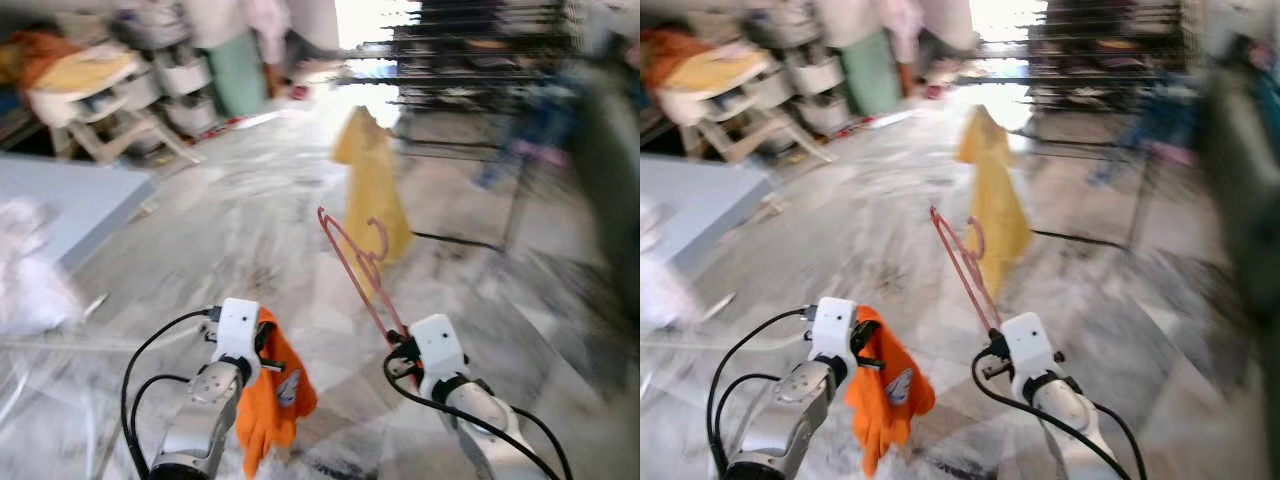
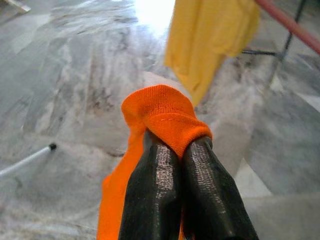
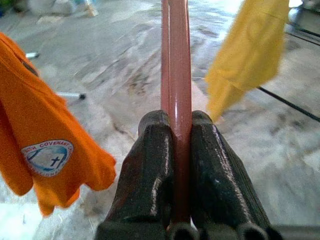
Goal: Hang hanger
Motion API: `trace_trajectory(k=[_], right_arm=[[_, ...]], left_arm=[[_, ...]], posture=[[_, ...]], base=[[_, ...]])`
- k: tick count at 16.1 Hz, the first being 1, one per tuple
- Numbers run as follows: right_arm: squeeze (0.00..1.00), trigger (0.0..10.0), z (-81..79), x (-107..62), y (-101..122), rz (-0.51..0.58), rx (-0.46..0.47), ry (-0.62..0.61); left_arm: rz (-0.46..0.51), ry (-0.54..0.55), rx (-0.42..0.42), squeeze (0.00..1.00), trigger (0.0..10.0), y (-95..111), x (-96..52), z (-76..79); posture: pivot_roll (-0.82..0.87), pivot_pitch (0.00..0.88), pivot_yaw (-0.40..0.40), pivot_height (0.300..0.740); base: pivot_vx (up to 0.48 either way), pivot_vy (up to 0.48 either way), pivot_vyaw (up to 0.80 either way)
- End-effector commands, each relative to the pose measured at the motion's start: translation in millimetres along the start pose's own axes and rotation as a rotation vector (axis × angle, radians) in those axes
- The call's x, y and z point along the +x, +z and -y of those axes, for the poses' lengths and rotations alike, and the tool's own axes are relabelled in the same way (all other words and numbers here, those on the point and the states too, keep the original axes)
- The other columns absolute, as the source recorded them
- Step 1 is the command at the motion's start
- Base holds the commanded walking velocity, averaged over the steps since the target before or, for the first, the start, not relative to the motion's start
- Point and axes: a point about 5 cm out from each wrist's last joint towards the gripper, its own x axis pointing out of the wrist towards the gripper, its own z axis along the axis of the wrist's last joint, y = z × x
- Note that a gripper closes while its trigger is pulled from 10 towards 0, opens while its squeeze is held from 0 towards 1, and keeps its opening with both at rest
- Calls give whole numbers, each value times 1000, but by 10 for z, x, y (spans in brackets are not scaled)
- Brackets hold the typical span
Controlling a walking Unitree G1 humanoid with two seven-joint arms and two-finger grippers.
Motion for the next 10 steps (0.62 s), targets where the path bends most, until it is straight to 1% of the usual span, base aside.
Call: trace_trajectory(k=[1,10], right_arm=[[0,10000,-103,34,71,31,9,38],[0,10000,-103,34,71,31,9,38]], left_arm=[[0,34,2,0,10000,-8,-21,-97],[0,34,2,0,10000,-8,-21,-97]], posture=[[-98,3,121,740],[-98,3,121,740]], base=[[0,-277,794],[0,-277,794]])
